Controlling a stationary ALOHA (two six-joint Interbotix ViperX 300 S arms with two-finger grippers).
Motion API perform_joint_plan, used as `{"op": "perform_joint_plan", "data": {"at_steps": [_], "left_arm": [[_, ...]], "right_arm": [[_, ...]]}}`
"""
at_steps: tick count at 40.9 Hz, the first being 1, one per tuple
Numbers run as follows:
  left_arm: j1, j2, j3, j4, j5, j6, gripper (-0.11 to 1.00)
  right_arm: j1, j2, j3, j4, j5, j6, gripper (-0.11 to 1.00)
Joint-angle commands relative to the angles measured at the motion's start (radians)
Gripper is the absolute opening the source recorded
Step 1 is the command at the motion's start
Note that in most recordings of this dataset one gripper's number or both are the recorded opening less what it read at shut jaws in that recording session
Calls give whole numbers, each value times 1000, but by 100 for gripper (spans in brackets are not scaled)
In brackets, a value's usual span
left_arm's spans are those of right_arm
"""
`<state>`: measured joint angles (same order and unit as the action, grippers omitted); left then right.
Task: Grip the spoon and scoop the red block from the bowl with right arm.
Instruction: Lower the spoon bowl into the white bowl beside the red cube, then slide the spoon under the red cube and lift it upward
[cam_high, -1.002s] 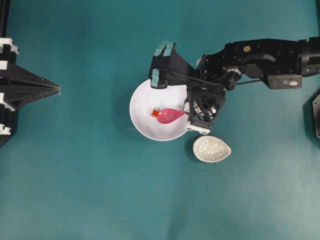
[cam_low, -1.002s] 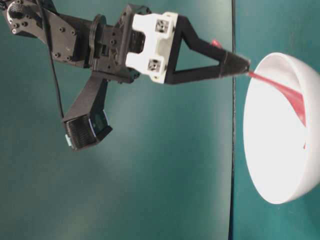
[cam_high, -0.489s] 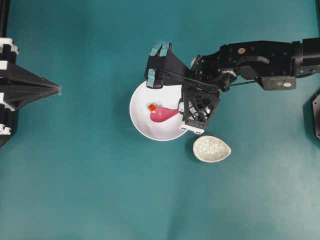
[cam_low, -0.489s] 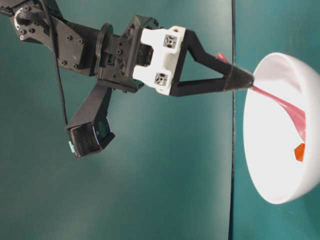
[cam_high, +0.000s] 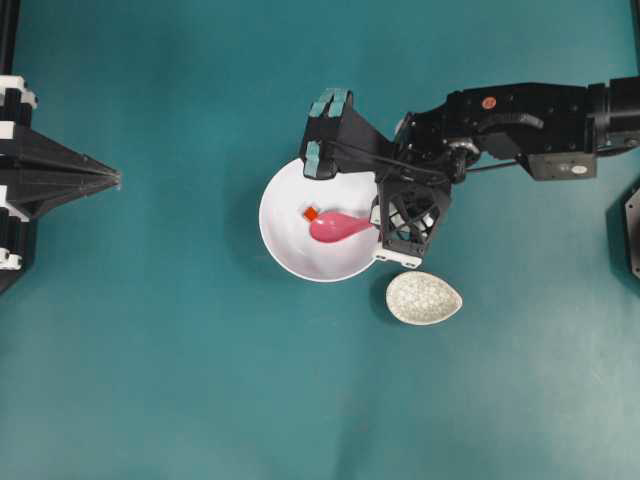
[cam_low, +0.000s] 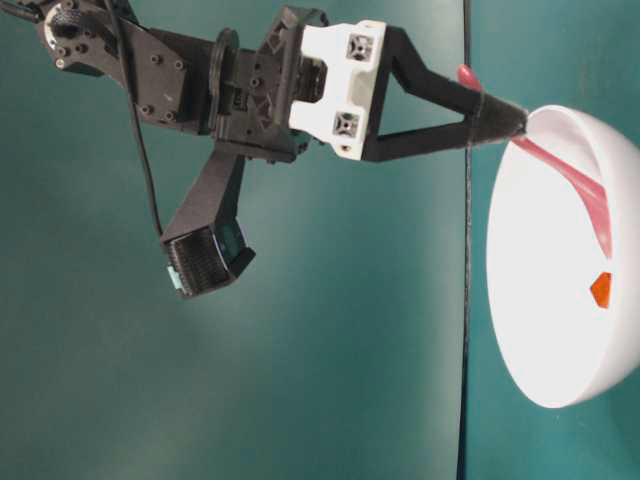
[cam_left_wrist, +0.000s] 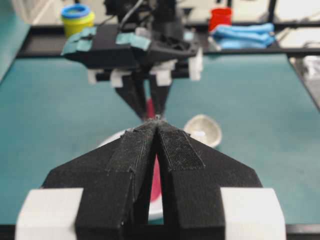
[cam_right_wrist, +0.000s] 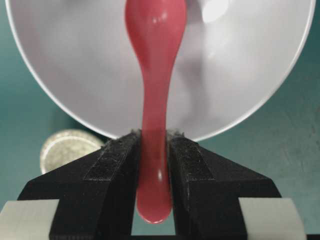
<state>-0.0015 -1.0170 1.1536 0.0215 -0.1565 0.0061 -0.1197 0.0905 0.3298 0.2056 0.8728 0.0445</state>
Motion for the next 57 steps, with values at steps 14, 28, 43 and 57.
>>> {"op": "perform_joint_plan", "data": {"at_steps": [14, 28, 43, 57], "left_arm": [[2, 3, -29, -2, -8, 0, 0], [2, 5, -29, -2, -8, -2, 0], [2, 3, -29, 0, -15, -2, 0], [2, 3, -29, -2, -15, -2, 0]], "right_arm": [[-11, -34, -14, -18, -77, 5, 24], [-11, -35, -12, -20, -146, 5, 24], [-9, -41, 6, -29, -183, 5, 24], [18, -138, 163, -25, -301, 6, 24]]}}
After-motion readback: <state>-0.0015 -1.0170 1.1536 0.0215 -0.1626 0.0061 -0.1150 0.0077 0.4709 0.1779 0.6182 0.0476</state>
